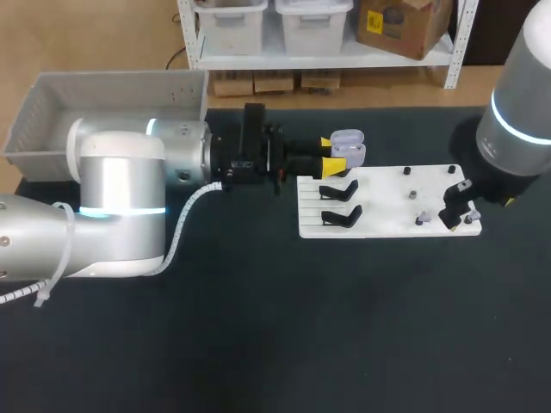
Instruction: Pick up each earbud case from the left stands, insert the matching earbuds, close the lid, and place the case in the box.
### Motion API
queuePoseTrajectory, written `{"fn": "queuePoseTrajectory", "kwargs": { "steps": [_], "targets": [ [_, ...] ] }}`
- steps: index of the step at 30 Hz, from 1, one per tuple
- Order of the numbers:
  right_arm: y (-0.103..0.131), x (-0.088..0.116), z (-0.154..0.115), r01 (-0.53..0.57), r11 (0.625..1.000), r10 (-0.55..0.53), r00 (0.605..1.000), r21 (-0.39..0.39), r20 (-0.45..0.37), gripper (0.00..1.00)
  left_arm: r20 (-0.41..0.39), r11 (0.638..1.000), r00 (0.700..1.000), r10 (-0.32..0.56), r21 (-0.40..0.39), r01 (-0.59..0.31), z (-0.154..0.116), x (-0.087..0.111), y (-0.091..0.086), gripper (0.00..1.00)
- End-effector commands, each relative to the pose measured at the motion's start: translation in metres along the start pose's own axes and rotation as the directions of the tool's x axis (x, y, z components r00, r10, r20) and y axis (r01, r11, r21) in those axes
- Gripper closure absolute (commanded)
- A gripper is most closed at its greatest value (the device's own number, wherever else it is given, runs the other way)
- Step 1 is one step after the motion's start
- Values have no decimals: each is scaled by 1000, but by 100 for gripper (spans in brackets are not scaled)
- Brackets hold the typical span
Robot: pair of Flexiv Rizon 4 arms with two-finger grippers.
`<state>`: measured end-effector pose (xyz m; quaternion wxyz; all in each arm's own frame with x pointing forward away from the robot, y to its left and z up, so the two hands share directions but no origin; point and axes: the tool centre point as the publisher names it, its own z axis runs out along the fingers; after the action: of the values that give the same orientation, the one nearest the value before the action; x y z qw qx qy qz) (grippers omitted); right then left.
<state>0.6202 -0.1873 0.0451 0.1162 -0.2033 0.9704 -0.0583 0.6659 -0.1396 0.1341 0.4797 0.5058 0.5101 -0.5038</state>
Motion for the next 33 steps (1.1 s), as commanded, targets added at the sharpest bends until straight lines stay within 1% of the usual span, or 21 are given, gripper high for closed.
{"fn": "queuePoseTrajectory", "kwargs": {
  "steps": [1,2,3,4,5,7,9,10,11,12,13,18,33],
  "targets": [
    [-1,-1,8,5,1000,-5,1000,0,1,0,-1,1000,1000,0,0,0,0,0,0,100],
    [-1,-2,9,7,1000,-7,1000,-1,0,0,-1,1000,1000,0,0,0,0,0,0,100],
    [-2,-2,10,9,1000,-9,1000,-1,-1,2,-1,1000,1000,0,0,0,0,0,0,100],
    [-3,-3,12,11,1000,-11,1000,-1,-1,15,-1,1000,1000,0,0,0,0,0,0,100],
    [-3,-4,13,12,1000,-12,1000,-3,-1,24,-1,1000,1000,0,0,0,0,0,0,100],
    [-5,-5,15,13,1000,-13,1000,-3,-3,29,-1,1000,1000,0,0,0,0,0,0,100],
    [-6,-6,17,12,1000,-12,1000,-4,-6,29,-1,1000,1000,0,0,0,0,0,0,100],
    [-7,-6,18,11,1000,-11,1000,-4,-7,35,-1,1000,1000,0,0,0,0,0,0,100],
    [-7,-6,18,11,1000,-11,1000,-3,-8,37,-1,1000,1000,0,0,0,0,0,0,100],
    [-7,-6,19,12,1000,-12,1000,-2,-10,47,-1,1000,1000,0,0,0,0,0,0,100],
    [-8,-6,20,13,1000,-13,1000,-2,-11,51,-1,1000,1000,0,0,0,0,0,0,100],
    [-7,-6,25,19,1000,-19,1000,1,-18,51,-1,1000,1000,0,0,0,0,0,0,100],
    [-12,-8,33,9,1000,-8,1000,17,-28,58,-1,1000,1000,0,0,0,0,0,0,100]
  ]
}}
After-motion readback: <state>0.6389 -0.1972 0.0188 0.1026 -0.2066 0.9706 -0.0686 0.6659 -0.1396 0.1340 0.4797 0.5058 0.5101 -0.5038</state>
